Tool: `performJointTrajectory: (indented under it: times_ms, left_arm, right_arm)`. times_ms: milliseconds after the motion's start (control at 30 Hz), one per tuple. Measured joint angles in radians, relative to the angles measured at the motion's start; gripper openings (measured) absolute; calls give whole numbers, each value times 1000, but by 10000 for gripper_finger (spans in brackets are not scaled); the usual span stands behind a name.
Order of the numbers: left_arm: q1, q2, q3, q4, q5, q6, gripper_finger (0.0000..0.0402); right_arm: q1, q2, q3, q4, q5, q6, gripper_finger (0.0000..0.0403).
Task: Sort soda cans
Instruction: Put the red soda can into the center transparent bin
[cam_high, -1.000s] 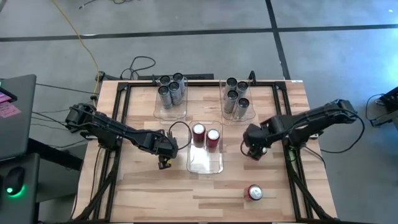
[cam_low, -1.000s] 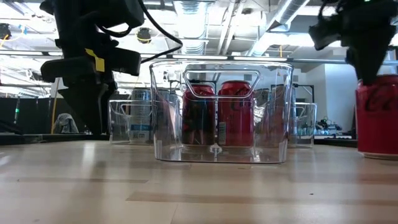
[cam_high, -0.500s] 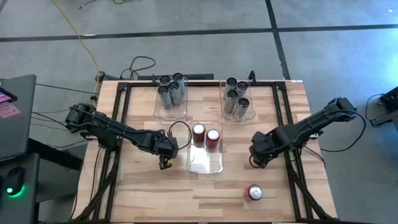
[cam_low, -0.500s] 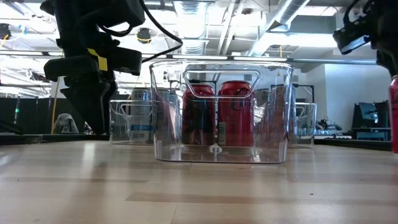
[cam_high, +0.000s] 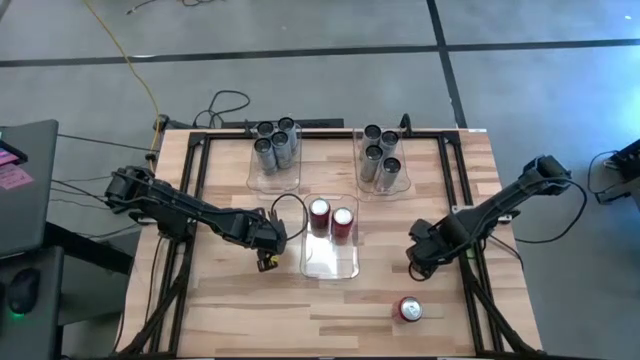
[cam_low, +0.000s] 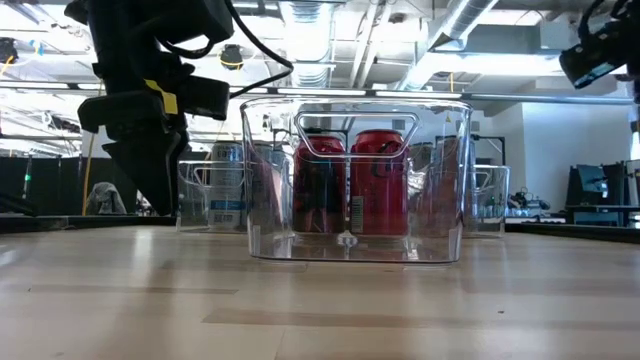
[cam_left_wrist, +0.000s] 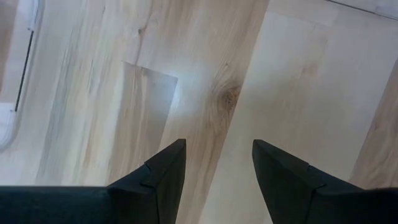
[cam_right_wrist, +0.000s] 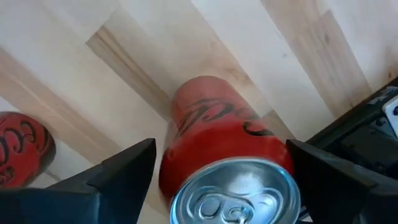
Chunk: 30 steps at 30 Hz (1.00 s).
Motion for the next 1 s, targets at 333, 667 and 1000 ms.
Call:
performJointTrajectory:
  times_ms: [333, 667, 1000]
  left_arm:
    - [0, 0, 0, 0, -1, -4, 182]
    - [0, 0, 0, 1, -2, -2, 182]
    - [0, 0, 0, 1, -2, -4, 182]
  right_arm:
    - [3, -4, 3, -101, 3, 29, 385]
    - [24, -5, 63, -117, -25, 19, 382]
    - [155, -2, -50, -4, -140, 146, 382]
